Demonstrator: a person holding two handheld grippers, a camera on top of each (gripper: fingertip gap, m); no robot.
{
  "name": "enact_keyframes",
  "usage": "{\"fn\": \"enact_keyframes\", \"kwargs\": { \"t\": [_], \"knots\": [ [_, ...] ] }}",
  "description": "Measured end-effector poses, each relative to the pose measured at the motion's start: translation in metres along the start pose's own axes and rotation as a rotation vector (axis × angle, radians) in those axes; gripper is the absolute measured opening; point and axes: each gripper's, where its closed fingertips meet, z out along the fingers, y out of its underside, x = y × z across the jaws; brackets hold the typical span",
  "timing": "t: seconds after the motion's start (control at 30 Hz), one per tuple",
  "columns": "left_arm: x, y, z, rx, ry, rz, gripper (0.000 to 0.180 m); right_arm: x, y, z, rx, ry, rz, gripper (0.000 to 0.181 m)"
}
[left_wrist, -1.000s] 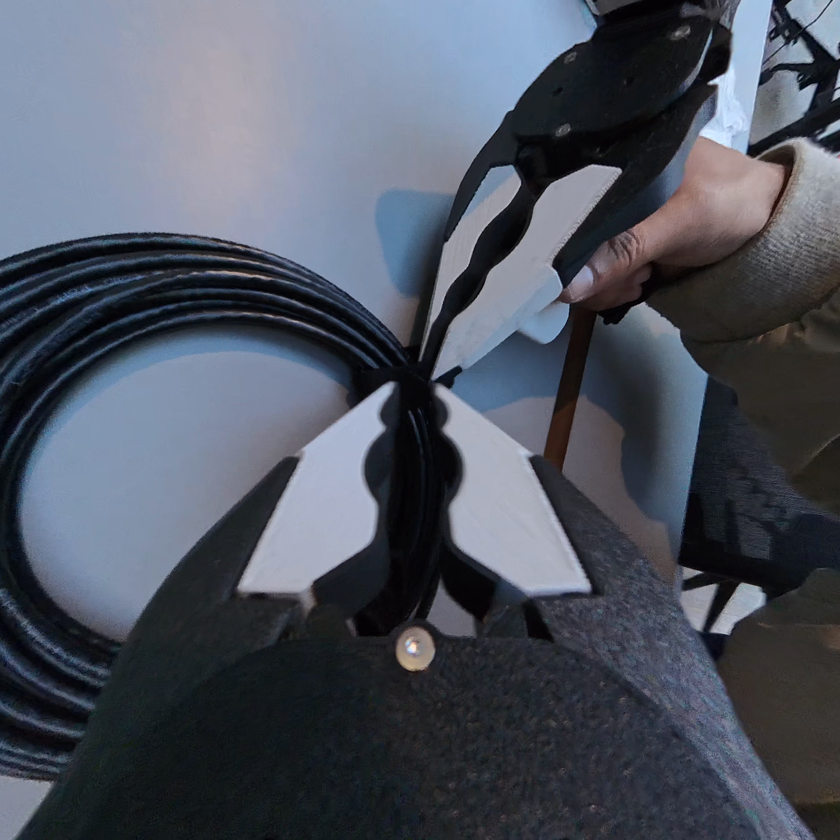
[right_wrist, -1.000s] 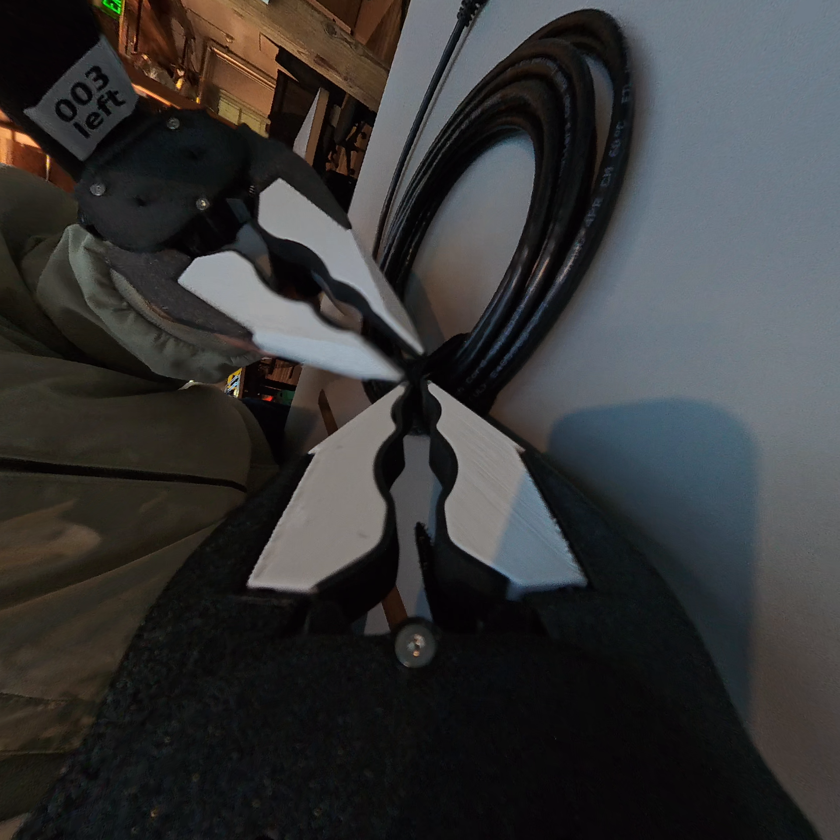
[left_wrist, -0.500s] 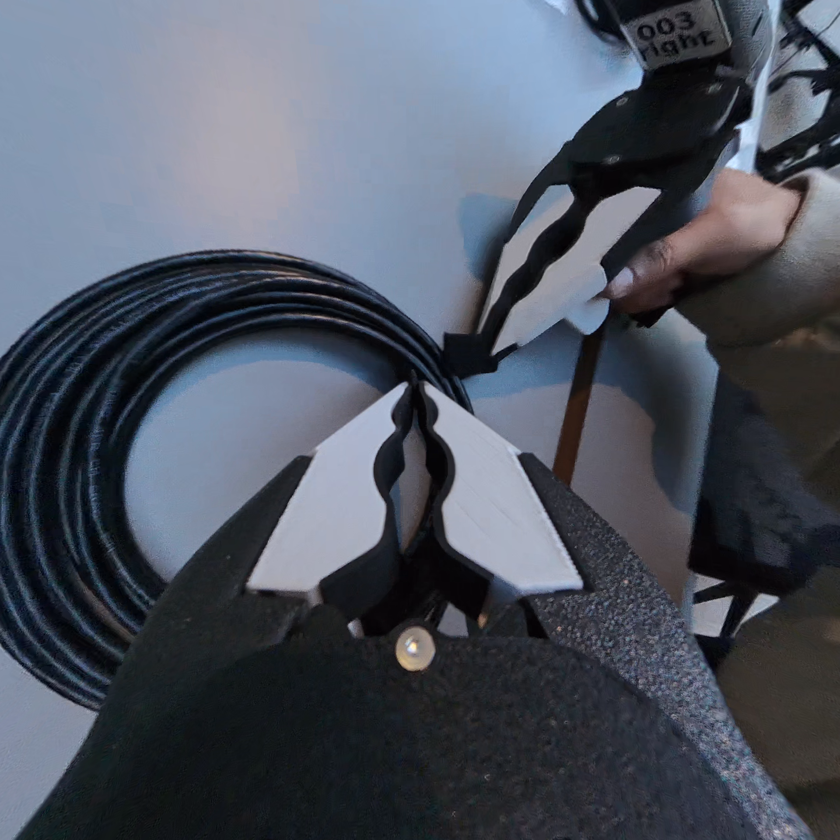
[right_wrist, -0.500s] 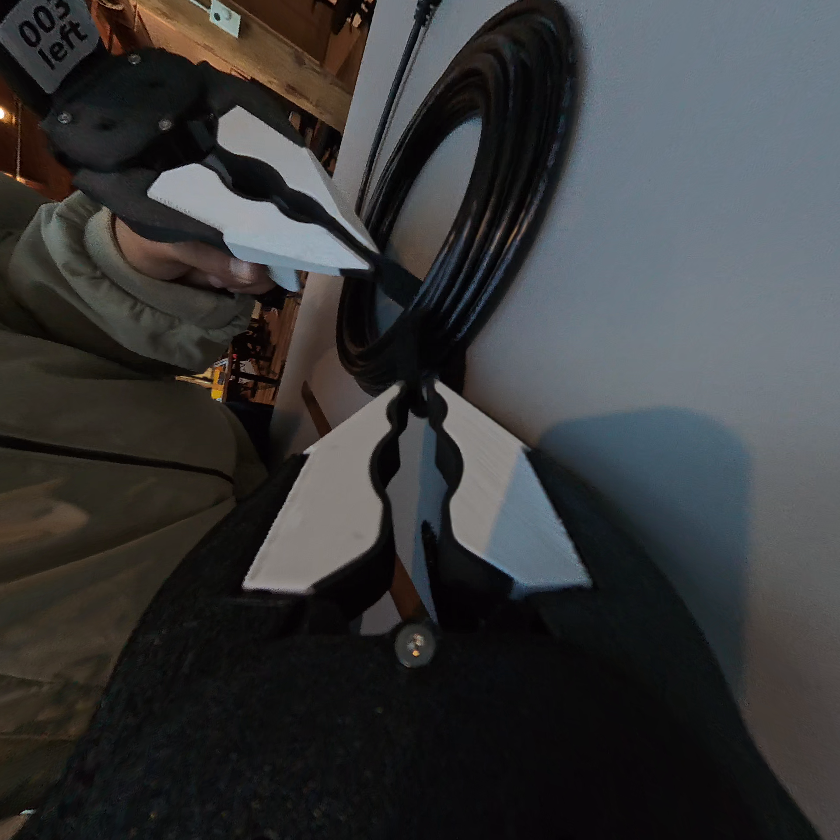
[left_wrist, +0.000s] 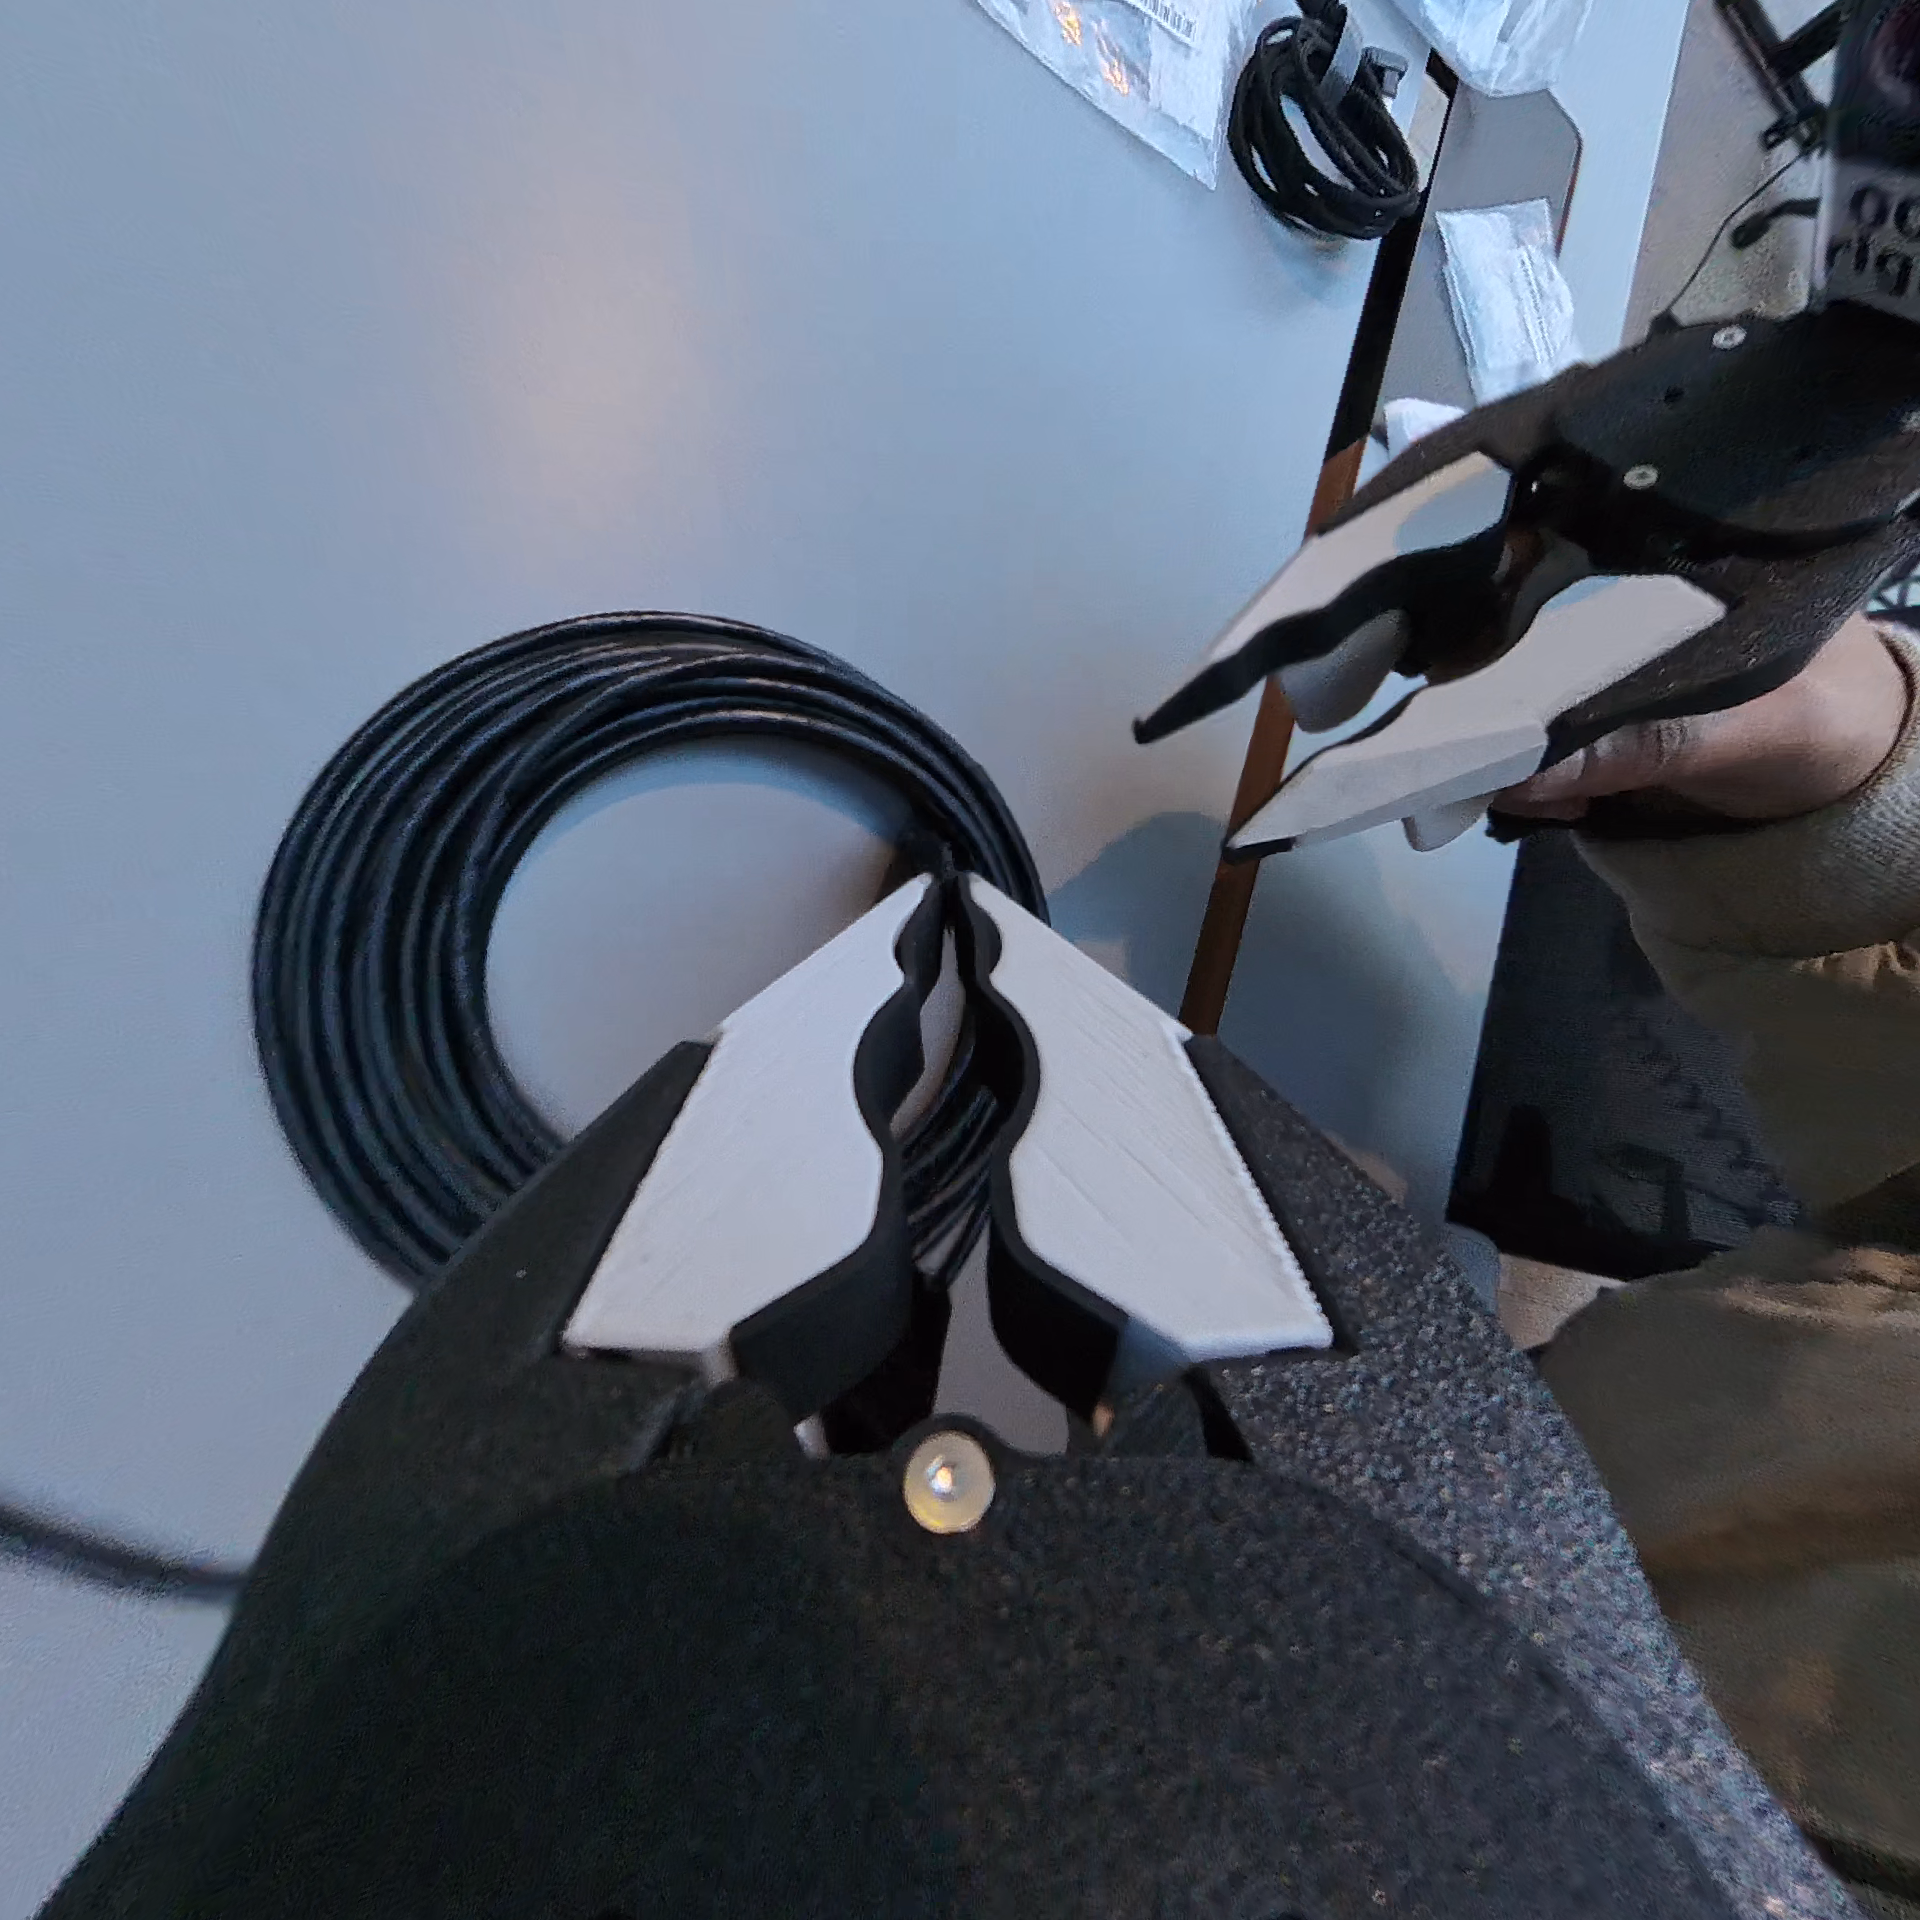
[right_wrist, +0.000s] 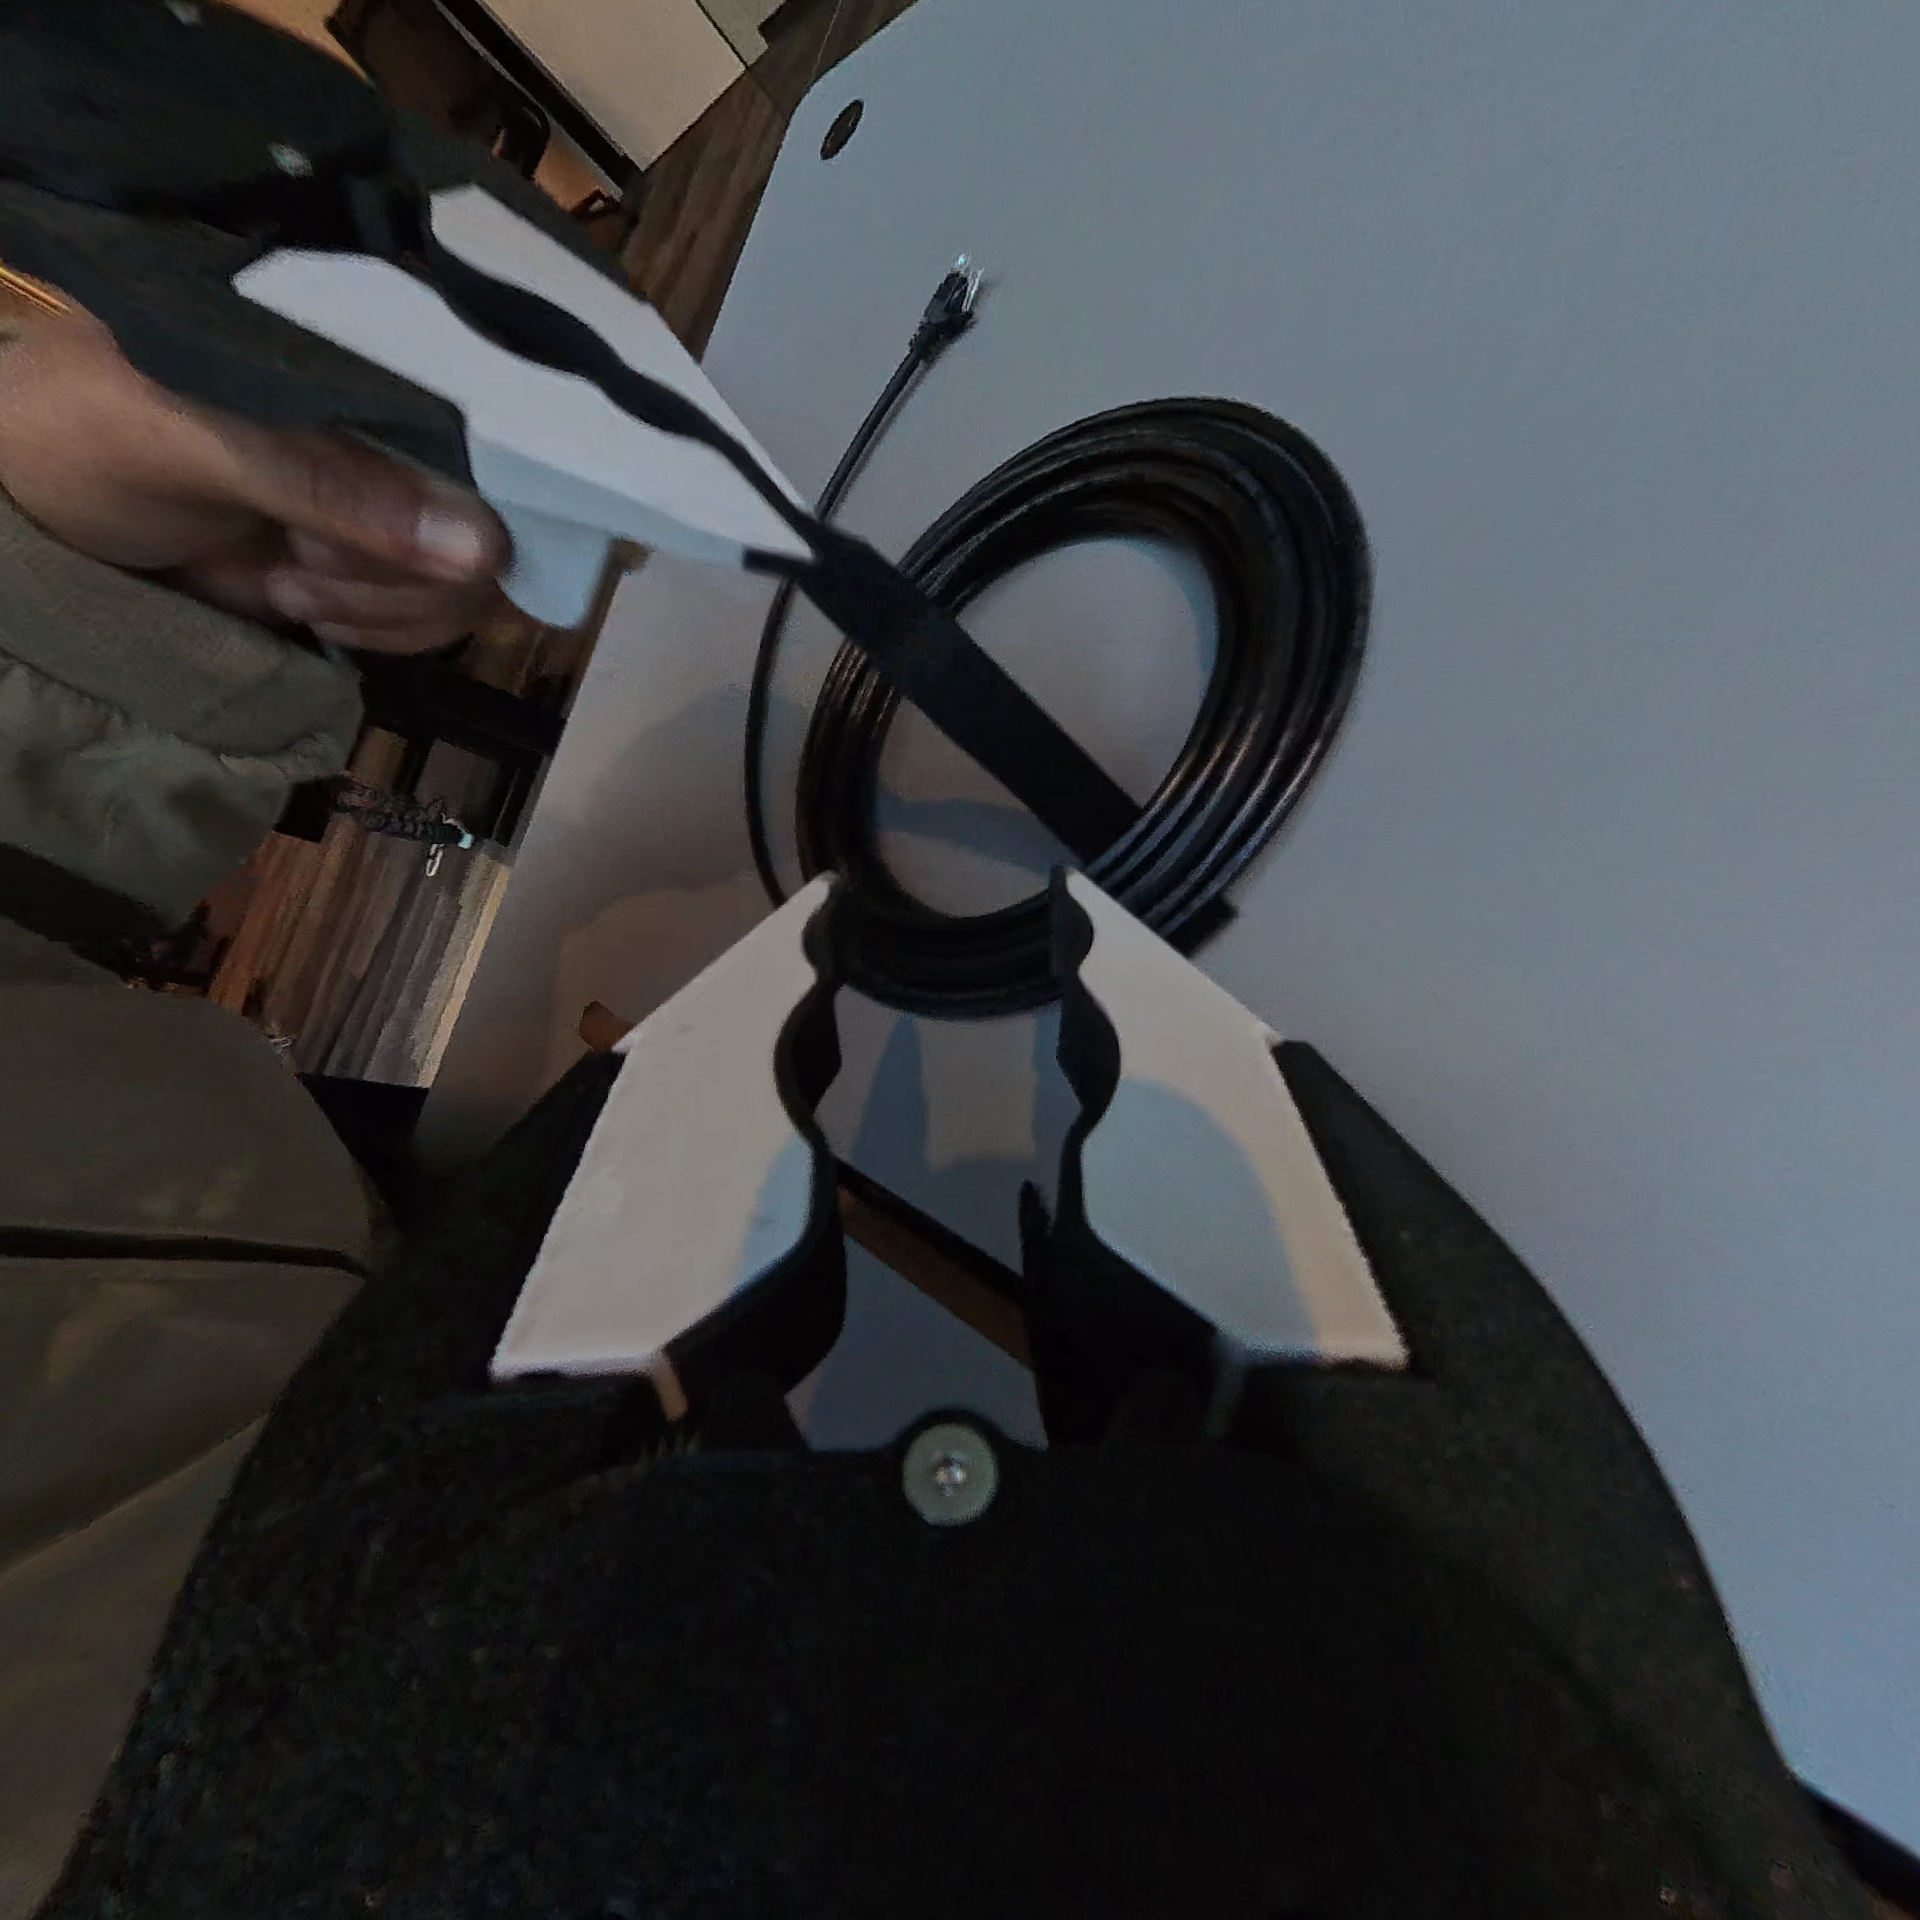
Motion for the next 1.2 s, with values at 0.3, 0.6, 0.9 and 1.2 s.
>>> {"fn": "enact_keyframes", "kwargs": {
  "t": [0.3, 0.6, 0.9, 1.2],
  "knots": [
    [0.039, 0.027, -0.098, 0.103, 0.140, -0.142, 0.000, -0.072, 0.038, -0.038, -0.024, 0.040, 0.024, 0.033],
    [0.120, -0.033, -0.047, 0.324, 0.322, -0.231, 0.000, -0.153, 0.059, -0.113, 0.094, 0.094, 0.088, 0.030],
    [0.062, -0.020, 0.121, 0.086, -0.056, -0.136, 0.001, -0.168, 0.097, -0.166, 0.077, 0.133, 0.086, 0.030],
    [0.072, 0.040, 0.047, -0.053, -0.330, 0.137, 0.054, -0.176, 0.103, -0.203, 0.108, 0.203, 0.080, 0.030]
  ]
}}
